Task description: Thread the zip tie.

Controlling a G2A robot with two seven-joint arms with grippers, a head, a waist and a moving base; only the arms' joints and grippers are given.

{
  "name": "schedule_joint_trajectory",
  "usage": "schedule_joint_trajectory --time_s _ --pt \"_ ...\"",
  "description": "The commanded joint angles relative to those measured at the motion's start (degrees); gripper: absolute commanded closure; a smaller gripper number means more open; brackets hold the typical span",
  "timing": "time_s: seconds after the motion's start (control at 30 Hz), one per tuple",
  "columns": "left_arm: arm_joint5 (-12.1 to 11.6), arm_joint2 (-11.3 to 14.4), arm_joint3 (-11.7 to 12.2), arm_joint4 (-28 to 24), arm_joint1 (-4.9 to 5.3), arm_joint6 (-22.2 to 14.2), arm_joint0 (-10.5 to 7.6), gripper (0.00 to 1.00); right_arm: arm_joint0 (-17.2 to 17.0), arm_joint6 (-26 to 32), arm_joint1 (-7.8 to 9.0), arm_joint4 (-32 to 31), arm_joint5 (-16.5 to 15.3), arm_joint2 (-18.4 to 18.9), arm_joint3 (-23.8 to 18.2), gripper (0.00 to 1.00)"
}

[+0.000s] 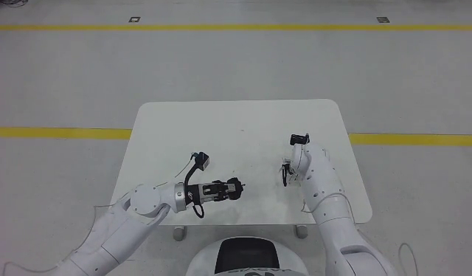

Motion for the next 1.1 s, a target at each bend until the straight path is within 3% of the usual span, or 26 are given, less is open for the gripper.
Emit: schedule_joint_trajectory --time_s 0.0,0.6,0.9,1.07 --pt "0.00 0.00 0.00 0.00 0.00 0.00 0.00 1.00 0.29 -0.14 -0.04 0.00 0.00 0.06 0.67 0.58" --pt "0.00 0.00 0.00 0.00 0.00 0.00 0.00 1.00 2.33 -1.96 -0.43 0.00 0.00 0.81 5.06 0.64" --pt "0.00 0.00 0.00 0.00 0.00 0.00 0.00 1.00 2.35 -2.19 -0.53 0.00 0.00 0.91 5.08 0.77" --pt "0.00 0.00 0.00 0.00 0.00 0.00 0.00 1.00 2.33 -2.17 -0.47 0.00 0.00 0.76 4.92 0.79"
